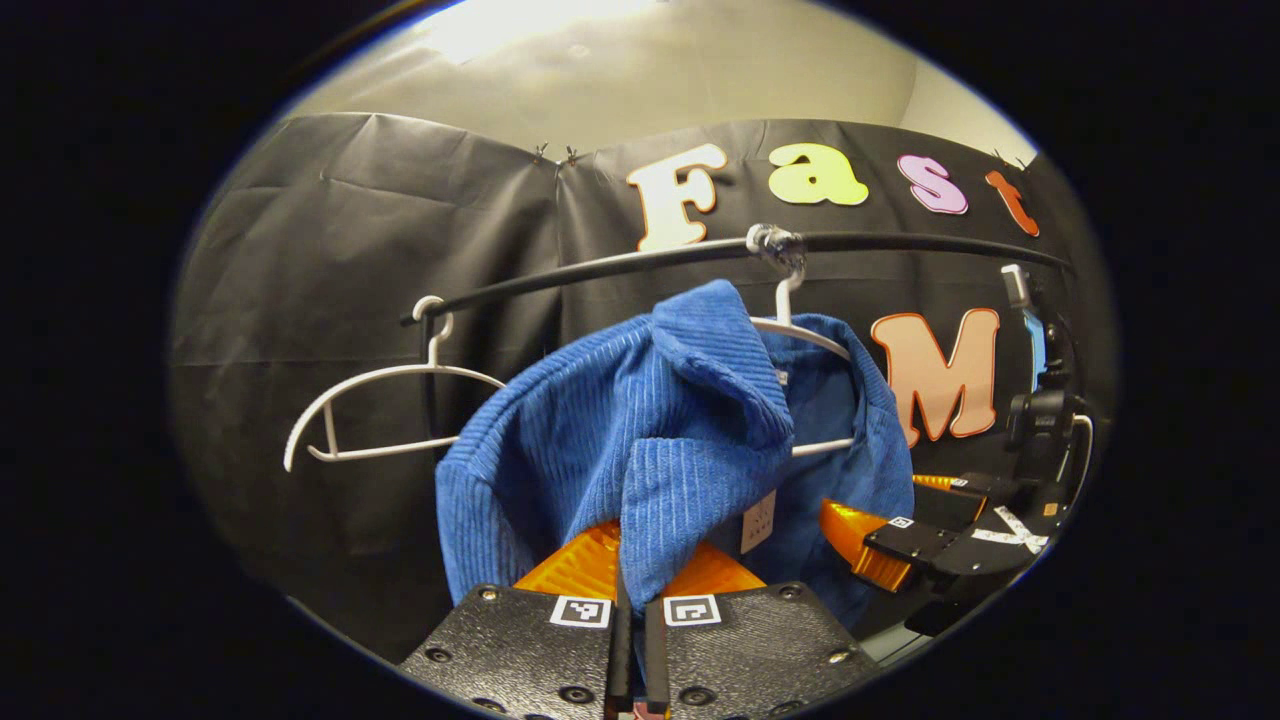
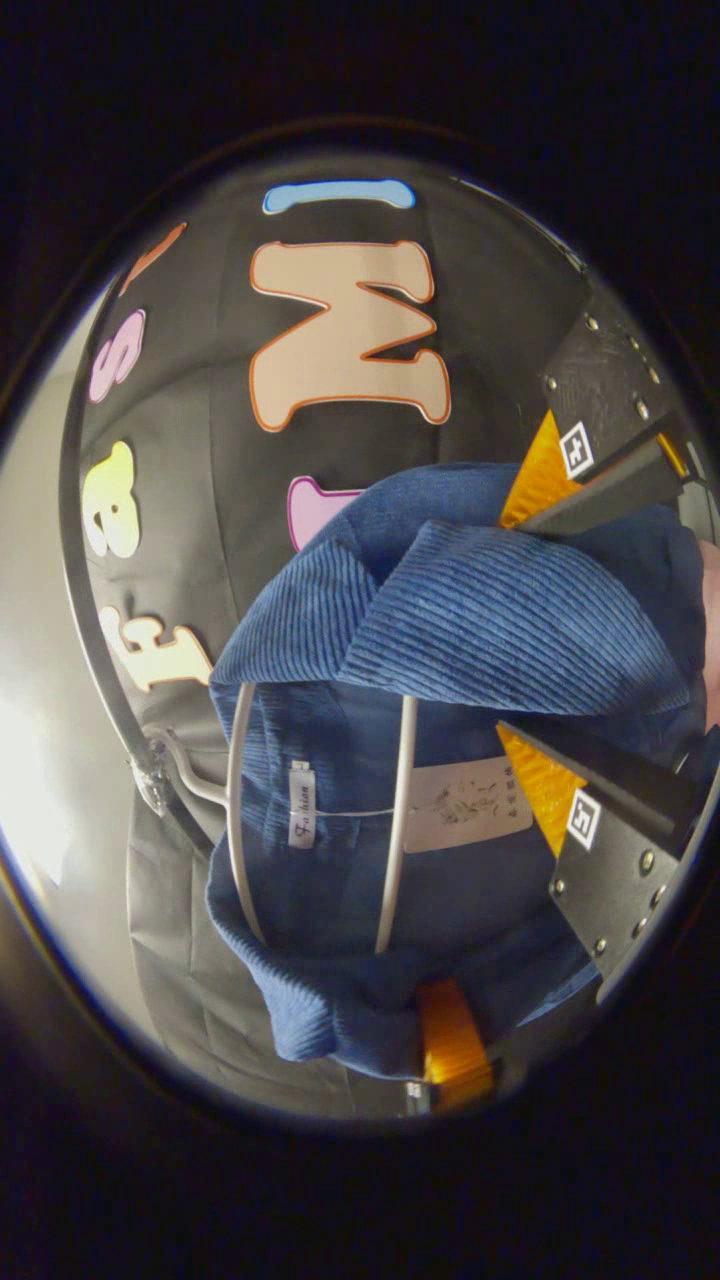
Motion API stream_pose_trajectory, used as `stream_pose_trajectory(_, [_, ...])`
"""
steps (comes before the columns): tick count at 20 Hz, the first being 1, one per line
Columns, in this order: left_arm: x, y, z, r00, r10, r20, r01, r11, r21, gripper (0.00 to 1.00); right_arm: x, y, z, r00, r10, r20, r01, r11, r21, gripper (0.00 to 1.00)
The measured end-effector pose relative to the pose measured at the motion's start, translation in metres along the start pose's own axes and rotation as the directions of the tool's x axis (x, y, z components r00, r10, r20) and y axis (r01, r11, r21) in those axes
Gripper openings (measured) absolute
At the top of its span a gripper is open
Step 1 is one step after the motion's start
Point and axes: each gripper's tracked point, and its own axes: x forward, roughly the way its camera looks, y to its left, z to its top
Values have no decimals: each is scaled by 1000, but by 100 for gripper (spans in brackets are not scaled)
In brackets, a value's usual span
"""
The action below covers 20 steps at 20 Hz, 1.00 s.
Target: Grasp the clothes on the hanger with both hands and then place them into the laundry hamper below.
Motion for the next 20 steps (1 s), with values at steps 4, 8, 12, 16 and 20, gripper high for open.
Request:
stream_pose_trajectory(4, [-11,13,24,997,53,50,-54,998,22,5,1,0,-9,999,14,-35,-15,1000,-10,76])
stream_pose_trajectory(8, [-18,28,39,992,111,65,-111,994,2,2,2,-5,-12,999,5,-50,-5,1000,-9,45])
stream_pose_trajectory(12, [-22,46,43,983,172,64,-173,985,8,5,-3,-19,-13,997,-45,-69,43,999,-30,10])
stream_pose_trajectory(16, [-26,64,52,970,232,72,-233,972,8,8,-8,-44,-4,993,-102,-66,100,994,-40,8])
stream_pose_trajectory(20, [-27,83,64,953,287,92,-289,957,11,5,-9,-70,9,986,-164,-36,161,984,-77,8])
